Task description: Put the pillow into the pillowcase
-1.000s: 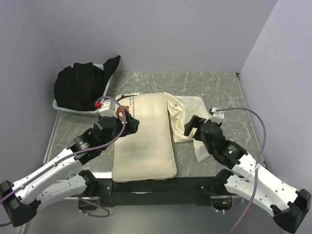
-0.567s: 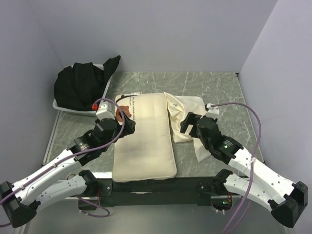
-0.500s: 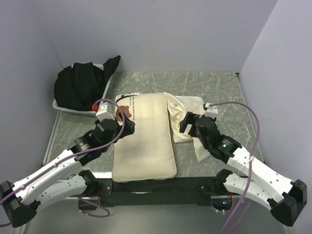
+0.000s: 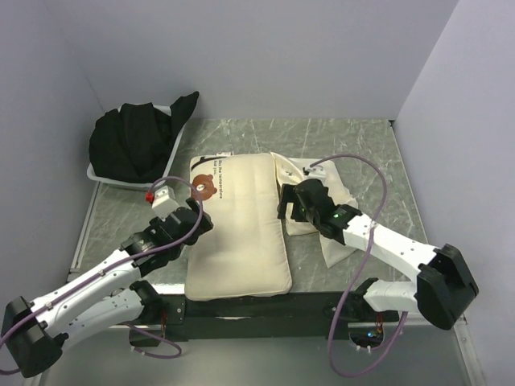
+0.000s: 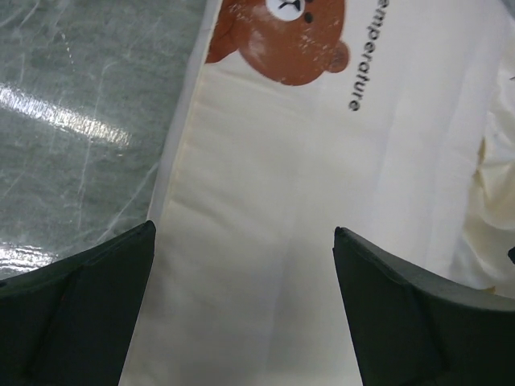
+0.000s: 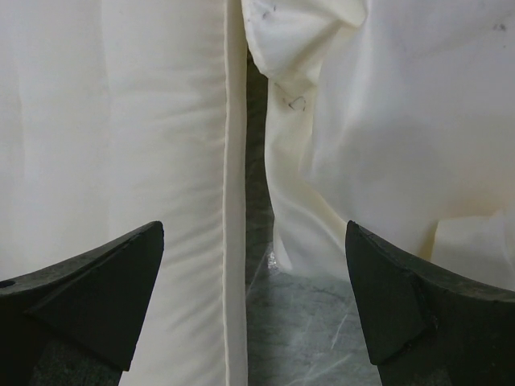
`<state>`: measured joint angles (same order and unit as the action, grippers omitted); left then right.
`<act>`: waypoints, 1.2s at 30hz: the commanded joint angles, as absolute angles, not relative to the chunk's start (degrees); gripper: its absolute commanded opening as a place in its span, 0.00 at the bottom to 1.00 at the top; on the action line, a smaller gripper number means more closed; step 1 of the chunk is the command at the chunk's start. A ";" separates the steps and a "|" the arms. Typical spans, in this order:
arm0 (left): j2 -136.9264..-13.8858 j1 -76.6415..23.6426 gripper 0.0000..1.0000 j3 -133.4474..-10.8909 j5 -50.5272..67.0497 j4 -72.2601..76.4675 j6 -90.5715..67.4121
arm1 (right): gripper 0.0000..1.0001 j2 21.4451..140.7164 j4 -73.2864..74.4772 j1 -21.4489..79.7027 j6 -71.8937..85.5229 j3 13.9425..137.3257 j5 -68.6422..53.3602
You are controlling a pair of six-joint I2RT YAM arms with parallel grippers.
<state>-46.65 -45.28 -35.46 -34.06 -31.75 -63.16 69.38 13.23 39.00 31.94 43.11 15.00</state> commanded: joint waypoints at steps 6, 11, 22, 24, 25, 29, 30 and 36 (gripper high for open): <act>-48.96 -40.87 0.97 -23.56 -21.38 -13.39 -61.17 | 1.00 69.63 13.10 38.85 36.12 41.94 18.72; -49.65 -40.96 0.76 -16.54 -10.57 -0.46 -61.87 | 1.00 67.32 13.36 35.88 36.04 40.78 20.22; -66.14 -49.92 0.52 -22.05 -8.27 17.48 -63.81 | 1.00 70.92 11.42 26.02 32.87 45.34 12.39; -69.42 -50.36 0.59 -26.79 -7.91 17.58 -61.80 | 1.00 72.94 12.47 25.06 32.61 48.59 12.13; -71.35 -50.54 0.64 -28.37 -8.17 16.45 -61.27 | 1.00 73.47 13.44 24.79 32.26 49.47 12.30; -68.83 -50.45 0.87 -32.08 -14.39 7.49 -61.26 | 1.00 75.23 14.33 22.51 31.55 52.46 14.68; -67.51 -50.36 0.95 -31.82 -17.81 4.34 -61.87 | 1.00 76.45 14.15 21.89 31.64 52.82 14.68; -60.55 -41.42 0.99 -33.04 -18.22 1.13 -56.01 | 1.00 84.28 13.98 17.41 32.34 57.12 14.78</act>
<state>-63.16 -48.14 -30.13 -17.06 3.01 -61.58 79.94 13.74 19.77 32.32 53.28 14.06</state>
